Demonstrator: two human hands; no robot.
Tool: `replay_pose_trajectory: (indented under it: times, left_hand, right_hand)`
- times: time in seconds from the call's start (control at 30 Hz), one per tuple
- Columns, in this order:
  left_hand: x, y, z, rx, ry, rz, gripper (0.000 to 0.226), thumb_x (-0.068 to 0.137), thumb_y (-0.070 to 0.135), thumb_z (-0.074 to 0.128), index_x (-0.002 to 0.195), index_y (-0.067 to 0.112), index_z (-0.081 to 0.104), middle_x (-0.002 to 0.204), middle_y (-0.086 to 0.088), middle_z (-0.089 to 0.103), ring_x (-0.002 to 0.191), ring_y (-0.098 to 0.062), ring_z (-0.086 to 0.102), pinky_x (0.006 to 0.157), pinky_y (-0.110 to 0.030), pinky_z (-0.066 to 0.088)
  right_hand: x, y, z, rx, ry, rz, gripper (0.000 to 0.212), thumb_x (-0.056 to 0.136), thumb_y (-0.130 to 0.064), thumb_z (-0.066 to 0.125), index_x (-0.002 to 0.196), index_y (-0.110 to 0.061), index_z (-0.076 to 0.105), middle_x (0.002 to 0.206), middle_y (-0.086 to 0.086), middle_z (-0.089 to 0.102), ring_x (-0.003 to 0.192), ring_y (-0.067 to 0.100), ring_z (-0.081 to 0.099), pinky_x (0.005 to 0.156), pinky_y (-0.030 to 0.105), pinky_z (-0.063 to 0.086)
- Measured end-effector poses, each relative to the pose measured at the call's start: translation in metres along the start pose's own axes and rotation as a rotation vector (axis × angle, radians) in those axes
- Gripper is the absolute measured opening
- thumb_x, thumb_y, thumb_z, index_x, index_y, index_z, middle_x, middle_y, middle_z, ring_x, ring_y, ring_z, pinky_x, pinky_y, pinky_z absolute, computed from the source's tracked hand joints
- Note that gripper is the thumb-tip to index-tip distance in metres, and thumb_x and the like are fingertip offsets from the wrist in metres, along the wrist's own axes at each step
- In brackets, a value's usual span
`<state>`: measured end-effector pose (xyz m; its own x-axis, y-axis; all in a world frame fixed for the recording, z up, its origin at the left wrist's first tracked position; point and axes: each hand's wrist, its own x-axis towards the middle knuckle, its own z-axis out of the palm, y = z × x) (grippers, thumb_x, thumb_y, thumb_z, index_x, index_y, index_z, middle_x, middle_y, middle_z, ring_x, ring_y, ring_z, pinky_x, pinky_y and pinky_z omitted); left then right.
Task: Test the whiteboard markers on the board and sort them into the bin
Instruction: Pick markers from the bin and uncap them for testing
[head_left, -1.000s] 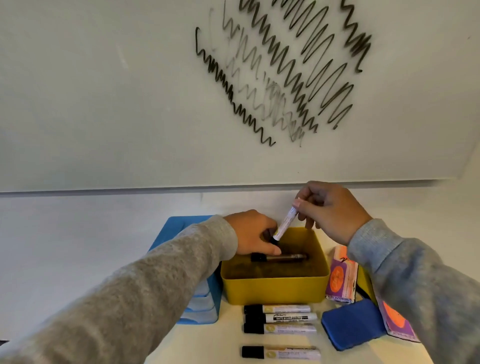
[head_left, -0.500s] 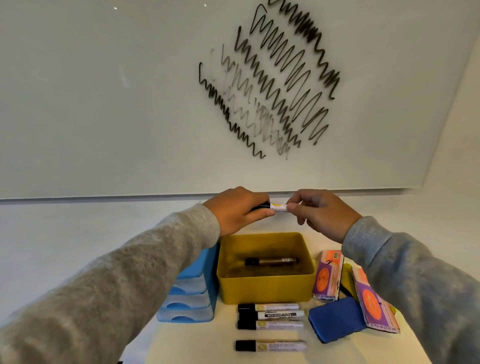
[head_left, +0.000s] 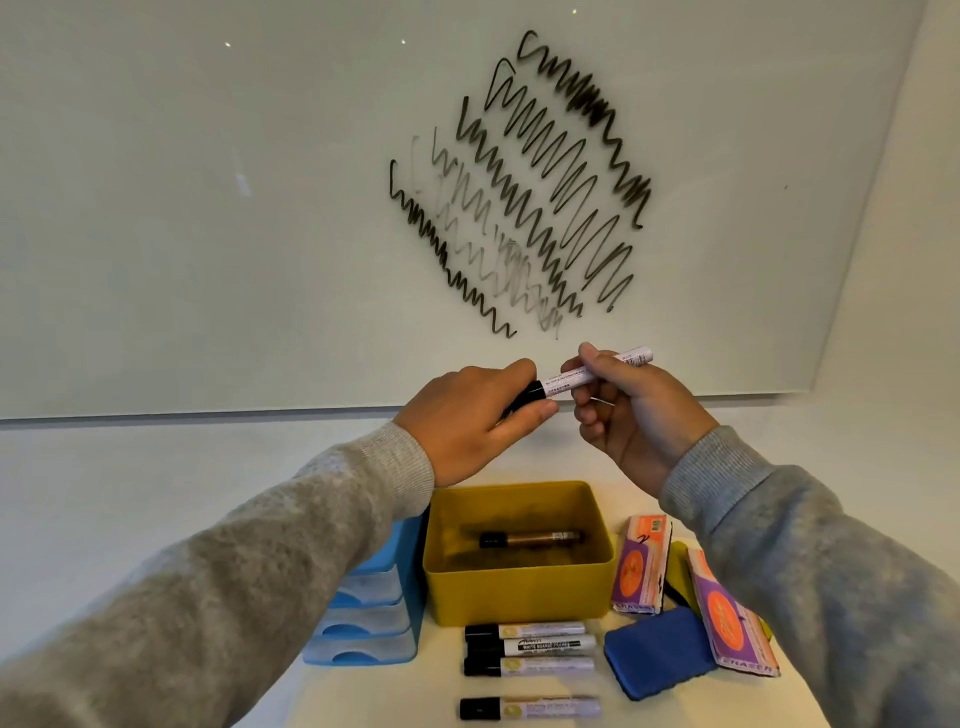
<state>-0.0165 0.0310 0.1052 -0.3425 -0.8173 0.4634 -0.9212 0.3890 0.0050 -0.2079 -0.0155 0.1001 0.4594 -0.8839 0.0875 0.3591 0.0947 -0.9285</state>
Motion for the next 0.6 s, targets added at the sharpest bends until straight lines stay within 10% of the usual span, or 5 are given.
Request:
replay_pose_trajectory:
  times: [0.3,0.6]
  left_hand:
    - [-0.004,-0.002,-0.004,0.094,-0.039,0.009,0.032,0.101,0.057,0.022,0.091,0.030,0.037,0.070,0.009,0.050,0.060,-0.013,0.051,0.059,-0.039,0.050]
    - [-0.008,0.018,-0.024,-0.624,-0.062,-0.110,0.038,0.105,0.040,0.039,0.075,0.020,0.049,0.059,0.006,0.047,0.052,-0.012,0.049,0.065,-0.044,0.057]
  right_hand:
    - [0.004,0.003,0.009,-0.147,-0.037,-0.079,0.024,0.095,-0.027,0.065,0.088,-0.005,0.071,0.068,0.010,0.061,0.054,0.020,0.057,0.049,0.023,0.044]
    - [0.012,-0.026,-0.006,-0.046,0.046,-0.393,0.030,0.095,-0.012,0.062,0.065,-0.011,0.069,0.061,0.010,0.060,0.047,0.015,0.047,0.041,0.021,0.032]
